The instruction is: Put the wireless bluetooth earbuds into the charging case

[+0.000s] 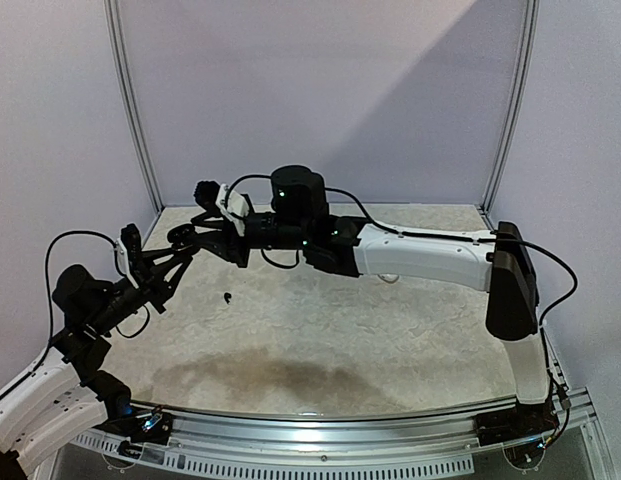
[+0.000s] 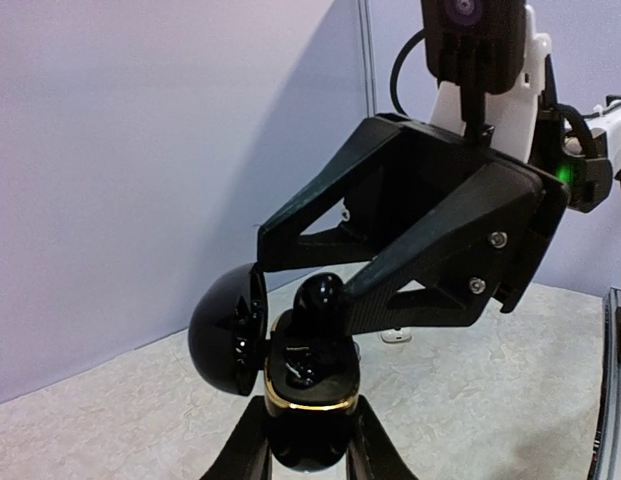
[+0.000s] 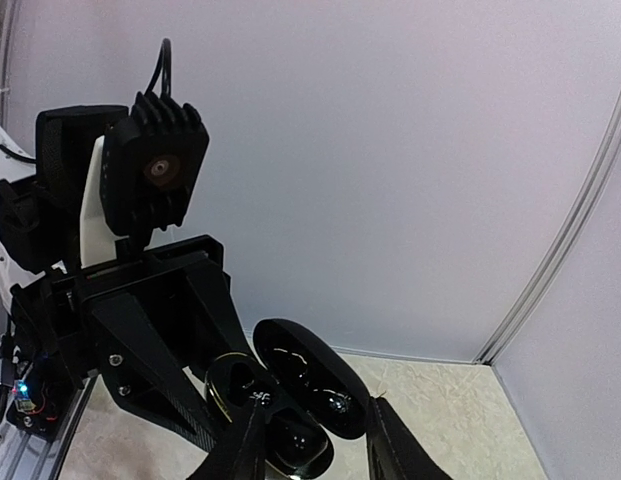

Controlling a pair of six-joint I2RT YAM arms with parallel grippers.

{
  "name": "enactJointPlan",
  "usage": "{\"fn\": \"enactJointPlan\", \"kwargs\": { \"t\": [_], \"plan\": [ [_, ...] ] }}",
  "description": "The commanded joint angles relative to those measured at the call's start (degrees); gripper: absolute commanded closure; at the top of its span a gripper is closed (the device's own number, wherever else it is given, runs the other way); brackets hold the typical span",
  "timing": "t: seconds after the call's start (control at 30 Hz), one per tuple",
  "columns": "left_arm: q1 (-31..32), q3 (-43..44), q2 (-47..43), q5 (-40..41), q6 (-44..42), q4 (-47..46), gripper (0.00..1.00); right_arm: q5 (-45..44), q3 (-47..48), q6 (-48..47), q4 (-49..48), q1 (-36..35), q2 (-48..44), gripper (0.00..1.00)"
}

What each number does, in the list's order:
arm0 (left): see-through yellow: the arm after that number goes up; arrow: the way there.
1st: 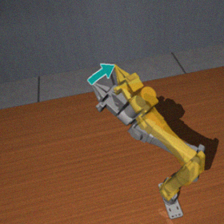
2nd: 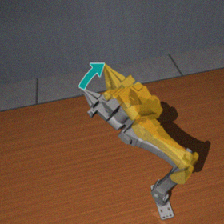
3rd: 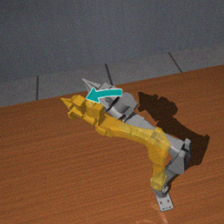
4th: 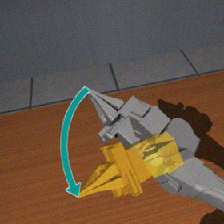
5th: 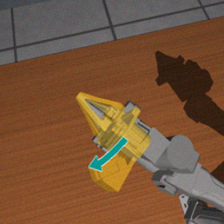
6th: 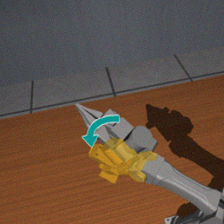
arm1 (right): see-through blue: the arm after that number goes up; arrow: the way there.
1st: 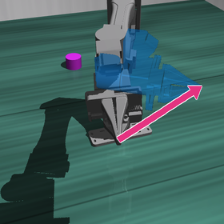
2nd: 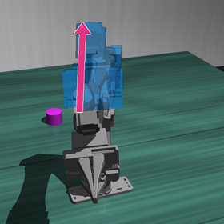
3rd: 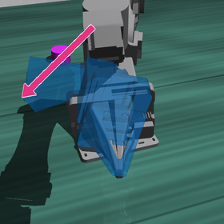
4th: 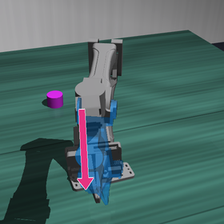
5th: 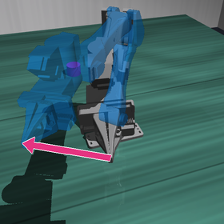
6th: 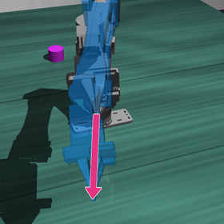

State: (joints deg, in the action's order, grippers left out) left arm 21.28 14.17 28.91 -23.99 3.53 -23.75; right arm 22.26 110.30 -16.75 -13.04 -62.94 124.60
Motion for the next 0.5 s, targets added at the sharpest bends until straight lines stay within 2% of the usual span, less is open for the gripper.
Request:
{"fn": "enactJointPlan", "kwargs": {
  "t": [0.0,0.13,0.3,0.47],
  "plan": [
    [0.24,0.14,0.14,-0.29,0.54,-1.2,1.0,-1.24,2.21,0.67,2.48,0.14,2.2,0.63],
    [0.17,0.23,0.36,0.1,0.93,-1.13,1.0,-1.41,2.72,0.84,3.06,0.16,2.4,0.6],
    [0.18,0.41,0.7,2.49,1.99,-0.95,1.0,-0.36,2.76,1.53,2.92,0.18,1.48,0.47],
    [0.08,0.76,0.89,6.91,3.02,-0.12,1.0,1.43,4.52,7.18,1.59,1.6,-0.9,0.39]
  ]
}}
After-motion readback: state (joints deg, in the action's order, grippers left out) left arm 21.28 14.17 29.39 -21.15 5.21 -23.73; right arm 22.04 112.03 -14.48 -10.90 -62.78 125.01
